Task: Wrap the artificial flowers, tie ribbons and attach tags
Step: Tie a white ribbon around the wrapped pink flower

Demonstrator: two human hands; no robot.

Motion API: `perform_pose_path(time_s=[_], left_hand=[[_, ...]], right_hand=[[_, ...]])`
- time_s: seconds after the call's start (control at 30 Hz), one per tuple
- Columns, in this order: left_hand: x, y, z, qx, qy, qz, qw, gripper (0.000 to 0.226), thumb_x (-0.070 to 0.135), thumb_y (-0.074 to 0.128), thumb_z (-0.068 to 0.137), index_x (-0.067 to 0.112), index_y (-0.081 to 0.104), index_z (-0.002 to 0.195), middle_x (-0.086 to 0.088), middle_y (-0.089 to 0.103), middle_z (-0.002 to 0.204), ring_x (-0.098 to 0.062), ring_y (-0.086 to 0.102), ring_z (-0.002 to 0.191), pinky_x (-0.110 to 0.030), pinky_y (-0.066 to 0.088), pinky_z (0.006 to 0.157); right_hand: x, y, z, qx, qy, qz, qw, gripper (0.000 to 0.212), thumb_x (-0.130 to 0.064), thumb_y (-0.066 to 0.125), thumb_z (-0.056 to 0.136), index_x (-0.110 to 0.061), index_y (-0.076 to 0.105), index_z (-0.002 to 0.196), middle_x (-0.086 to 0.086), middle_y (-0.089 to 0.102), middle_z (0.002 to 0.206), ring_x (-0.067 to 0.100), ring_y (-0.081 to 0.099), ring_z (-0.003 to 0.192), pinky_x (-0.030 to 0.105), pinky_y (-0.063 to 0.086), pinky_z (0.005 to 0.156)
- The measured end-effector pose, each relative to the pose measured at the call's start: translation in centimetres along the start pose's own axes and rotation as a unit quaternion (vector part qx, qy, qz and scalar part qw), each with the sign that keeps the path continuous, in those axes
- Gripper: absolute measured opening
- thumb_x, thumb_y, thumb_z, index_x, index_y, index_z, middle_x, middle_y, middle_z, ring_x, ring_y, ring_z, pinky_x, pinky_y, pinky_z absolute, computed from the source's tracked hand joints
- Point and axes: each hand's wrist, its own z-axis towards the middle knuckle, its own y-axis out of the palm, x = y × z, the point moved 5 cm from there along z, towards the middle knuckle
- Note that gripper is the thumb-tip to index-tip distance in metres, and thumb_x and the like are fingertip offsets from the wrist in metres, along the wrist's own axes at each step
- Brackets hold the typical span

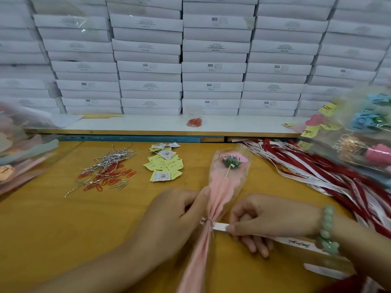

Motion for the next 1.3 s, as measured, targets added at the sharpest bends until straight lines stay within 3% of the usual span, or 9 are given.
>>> perform_pose_path(time_s=[0.17, 0.3, 0.4, 0.57, 0.73, 0.97, 1.07, 1.17, 1.3], left_hand=[[1.6, -1.4, 0.4, 0.031, -0.02, -0.138, 0.99, 0.056, 0.042, 0.04, 0.094, 0.023, 0.048, 0.041, 0.006, 0.042, 0.042, -0.006, 0.042, 0.043, -0.045, 0.049, 0.08], [2.2, -1.8, 0.7, 0.026, -0.004, -0.279, 0.96, 0.053, 0.036, 0.042, 0.093, 0.016, 0.055, 0.045, -0.002, 0.05, 0.049, -0.013, 0.062, 0.062, -0.013, 0.047, 0.072], [2.5, -0.9, 1.1, -0.063, 0.012, -0.402, 0.913, 0.05, 0.035, 0.043, 0.096, 0.012, 0.064, 0.057, -0.003, 0.057, 0.055, -0.027, 0.07, 0.09, -0.017, 0.047, 0.079], [3.0, 1.2, 0.5, -0.221, -0.012, -0.475, 0.852, 0.03, 0.032, 0.05, 0.094, 0.01, 0.071, 0.097, -0.006, 0.072, 0.09, -0.027, 0.07, 0.087, -0.022, 0.052, 0.072], [1.4, 2.6, -0.4, -0.232, -0.08, -0.395, 0.885, 0.03, 0.02, 0.058, 0.089, 0.027, 0.067, 0.117, -0.009, 0.068, 0.117, -0.019, 0.069, 0.083, -0.025, 0.053, 0.065], [0.2, 2.2, -0.2, -0.212, -0.056, -0.409, 0.886, 0.054, 0.013, 0.056, 0.089, 0.04, 0.051, 0.135, 0.021, 0.043, 0.146, -0.029, 0.07, 0.09, -0.028, 0.055, 0.062], [-0.2, 1.7, 0.1, -0.179, -0.024, -0.401, 0.898, 0.07, 0.007, 0.05, 0.081, 0.042, 0.042, 0.142, 0.021, 0.042, 0.147, -0.036, 0.067, 0.1, -0.034, 0.055, 0.068], [0.1, 0.8, 0.7, -0.109, 0.044, -0.303, 0.946, 0.085, -0.011, 0.038, 0.077, 0.045, 0.042, 0.141, 0.022, 0.048, 0.142, -0.022, 0.062, 0.113, -0.035, 0.057, 0.081], [1.5, -1.0, 0.9, 0.009, 0.151, -0.134, 0.979, 0.069, -0.006, 0.043, 0.092, 0.046, 0.048, 0.136, 0.025, 0.046, 0.144, -0.008, 0.051, 0.128, -0.027, 0.045, 0.1]], right_hand=[[0.2, -0.2, -0.3, -0.054, 0.01, -0.002, 0.998, 0.015, -0.021, 0.051, 0.099, -0.011, 0.057, 0.09, -0.005, 0.062, 0.066, 0.002, 0.059, 0.053, 0.013, 0.045, 0.053], [0.4, -0.3, -0.3, -0.068, 0.008, -0.001, 0.998, 0.013, -0.019, 0.05, 0.1, -0.012, 0.056, 0.091, -0.005, 0.062, 0.068, 0.002, 0.059, 0.056, 0.014, 0.045, 0.056], [0.4, -0.2, -0.3, -0.074, 0.003, -0.002, 0.997, 0.014, -0.019, 0.048, 0.101, -0.013, 0.055, 0.09, -0.004, 0.062, 0.069, 0.002, 0.059, 0.056, 0.014, 0.045, 0.056], [0.0, -0.2, -0.4, -0.061, -0.028, -0.033, 0.997, 0.017, -0.021, 0.047, 0.101, -0.015, 0.056, 0.088, 0.0, 0.061, 0.073, 0.006, 0.059, 0.06, 0.018, 0.046, 0.059], [0.1, -0.1, -0.2, -0.055, -0.042, -0.037, 0.997, 0.014, -0.018, 0.048, 0.101, -0.01, 0.057, 0.096, -0.002, 0.061, 0.07, 0.005, 0.059, 0.057, 0.017, 0.046, 0.059], [0.5, 0.0, -0.1, -0.066, -0.03, -0.008, 0.997, 0.011, -0.016, 0.049, 0.1, -0.012, 0.055, 0.091, -0.005, 0.06, 0.066, 0.002, 0.056, 0.051, 0.015, 0.043, 0.056], [0.4, 0.0, -0.1, -0.065, -0.033, -0.008, 0.997, 0.014, -0.016, 0.049, 0.1, -0.014, 0.054, 0.087, -0.003, 0.06, 0.066, 0.002, 0.056, 0.051, 0.016, 0.043, 0.055], [0.4, 0.0, -0.1, -0.064, -0.032, -0.011, 0.997, 0.015, -0.016, 0.049, 0.1, -0.014, 0.055, 0.086, -0.004, 0.06, 0.065, 0.001, 0.056, 0.05, 0.014, 0.043, 0.054], [0.4, 0.0, 0.0, -0.064, -0.033, -0.012, 0.997, 0.015, -0.017, 0.049, 0.1, -0.015, 0.056, 0.086, -0.004, 0.06, 0.065, 0.002, 0.055, 0.05, 0.014, 0.043, 0.054]])
